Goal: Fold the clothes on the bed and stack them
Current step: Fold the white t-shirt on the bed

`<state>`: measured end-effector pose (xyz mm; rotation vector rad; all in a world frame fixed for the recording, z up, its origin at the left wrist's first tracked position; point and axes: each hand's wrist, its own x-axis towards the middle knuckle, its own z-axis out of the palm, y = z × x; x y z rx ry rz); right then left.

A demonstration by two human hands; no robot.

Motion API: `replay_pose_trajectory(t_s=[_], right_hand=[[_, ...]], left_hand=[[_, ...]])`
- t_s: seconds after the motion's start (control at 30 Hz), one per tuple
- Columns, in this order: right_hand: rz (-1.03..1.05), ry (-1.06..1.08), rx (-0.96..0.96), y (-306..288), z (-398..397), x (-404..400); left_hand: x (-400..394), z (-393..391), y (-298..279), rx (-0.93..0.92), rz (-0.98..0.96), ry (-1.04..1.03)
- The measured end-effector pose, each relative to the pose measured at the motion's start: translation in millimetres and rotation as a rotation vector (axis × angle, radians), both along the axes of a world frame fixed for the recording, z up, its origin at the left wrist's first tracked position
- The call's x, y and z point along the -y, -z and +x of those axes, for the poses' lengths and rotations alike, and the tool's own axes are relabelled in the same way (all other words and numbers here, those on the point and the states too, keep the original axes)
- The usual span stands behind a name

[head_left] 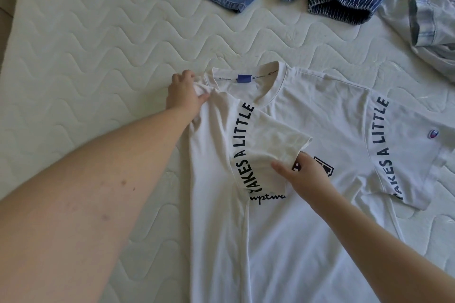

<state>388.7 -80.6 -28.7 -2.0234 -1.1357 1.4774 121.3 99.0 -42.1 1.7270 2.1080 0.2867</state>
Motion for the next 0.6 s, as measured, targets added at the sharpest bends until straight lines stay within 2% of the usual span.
replay_pose_trajectory(t_s=[0.07, 0.13, 0.2, 0.27, 0.4, 0.47, 0.6], right_hand=[[-0.002, 0.027, -0.084, -2, -3, 3], [-0.037, 0.024, -0.107, -1, -9, 5], [-0.069, -0.040, -0.027, 1, -18, 6], [-0.099, -0.008, 0.022, 2, -23, 3], [-0.081, 0.124, -0.070, 1, -26, -1], [-0.056, 0.153, -0.094, -1, -28, -1], [-0.140, 0.041, 0.064, 2, -30, 2]], left_hand=[[1, -5, 3, 0.113, -0.027, -0.189], [-1, -9, 5, 0.185, -0.053, -0.290], [-5, -12, 3, 0.235, -0.066, -0.315], [-9, -13, 3, 0.222, -0.056, -0.302], [-14, -18, 4, 0.180, -0.053, -0.356], [-17, -25, 5, 0.302, -0.073, -0.429], [-19, -28, 5, 0.746, -0.140, -0.596]])
